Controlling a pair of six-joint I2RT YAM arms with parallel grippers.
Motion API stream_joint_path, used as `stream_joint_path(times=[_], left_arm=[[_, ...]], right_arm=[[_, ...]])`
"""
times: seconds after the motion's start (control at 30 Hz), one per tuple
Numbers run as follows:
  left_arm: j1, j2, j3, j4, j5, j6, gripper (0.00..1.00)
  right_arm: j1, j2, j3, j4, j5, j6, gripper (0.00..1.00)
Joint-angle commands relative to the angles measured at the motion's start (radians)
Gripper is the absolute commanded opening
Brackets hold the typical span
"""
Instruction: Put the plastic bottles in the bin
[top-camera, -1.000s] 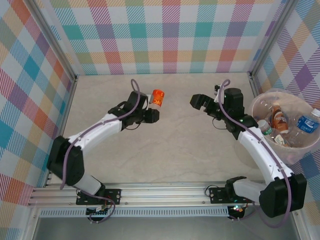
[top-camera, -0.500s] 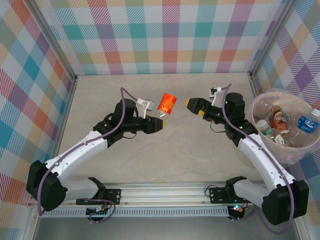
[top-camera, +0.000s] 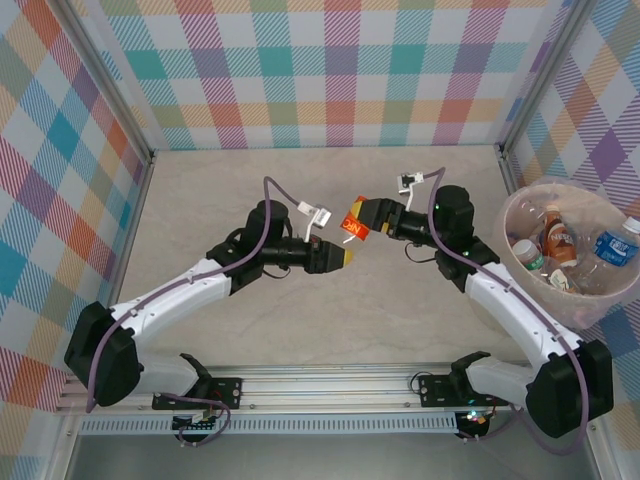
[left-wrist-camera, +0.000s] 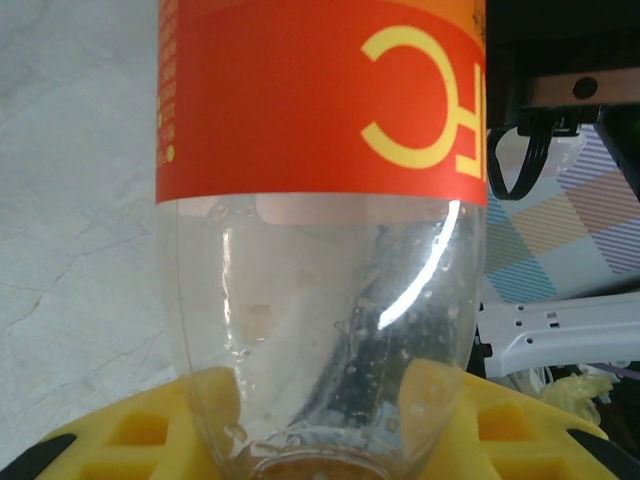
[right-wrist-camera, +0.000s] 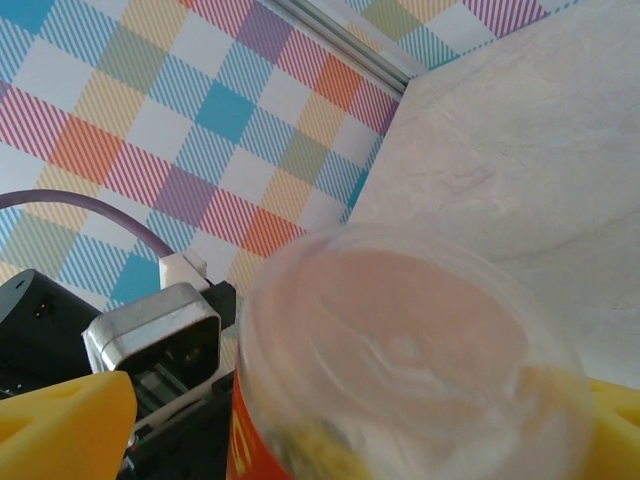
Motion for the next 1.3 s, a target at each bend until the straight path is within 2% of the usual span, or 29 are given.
stream_joint_path(times=[0.0,0.13,0.2,0.3,0.33,0.37,0.43,0.6,0.67,0.87,0.97,1.07,1.27], left_arm=[[-0.015,0.009,0.033,0.031,0.034,0.017,0.32],[-0.015,0.022,0.049,0.024,0.022,0.024,0.34],[-0.016,0.031,0.063,0.020,0.014,0.028,0.41],[-0.016,0.040,0.086,-0.009,-0.024,0.028,0.87],[-0.016,0.038,0.086,-0.005,-0.029,0.030,0.96],[-0.015,0.031,0.085,-0.001,-0.036,0.031,1.00],[-0.014,0.011,0.079,-0.004,-0.074,0.034,1.00],[-0.009,-0.034,0.048,-0.016,-0.200,0.060,1.00],[-0.003,-0.030,0.048,-0.020,-0.227,0.061,1.00],[0.011,0.024,0.110,-0.084,-0.254,0.080,1.00],[0.016,0.063,0.157,-0.132,-0.247,0.091,1.00],[0.020,0.106,0.207,-0.171,-0.237,0.093,1.00],[0.019,0.193,0.294,-0.193,-0.191,0.048,1.00]], right_arm=[[0.009,-0.008,0.014,0.062,0.026,0.002,0.78],[0.009,-0.030,0.020,0.035,0.069,-0.015,0.57],[0.009,-0.044,0.036,-0.019,0.102,-0.041,0.51],[0.007,-0.084,0.096,-0.181,0.187,-0.134,0.48],[0.002,-0.103,0.143,-0.280,0.237,-0.192,0.48],[-0.010,-0.120,0.206,-0.402,0.296,-0.254,0.48],[-0.051,-0.147,0.319,-0.590,0.380,-0.348,0.48],[-0.300,-0.162,0.673,-0.940,0.458,-0.545,0.49],[-0.333,-0.127,0.813,-1.062,0.598,-0.627,0.49],[-0.337,-0.014,1.114,-1.311,1.082,-0.784,0.48],[-0.337,0.036,1.206,-1.412,1.330,-0.811,0.50],[-0.341,0.080,1.240,-1.485,1.481,-0.842,0.51],[-0.417,0.111,1.206,-1.397,1.493,-0.957,0.57]])
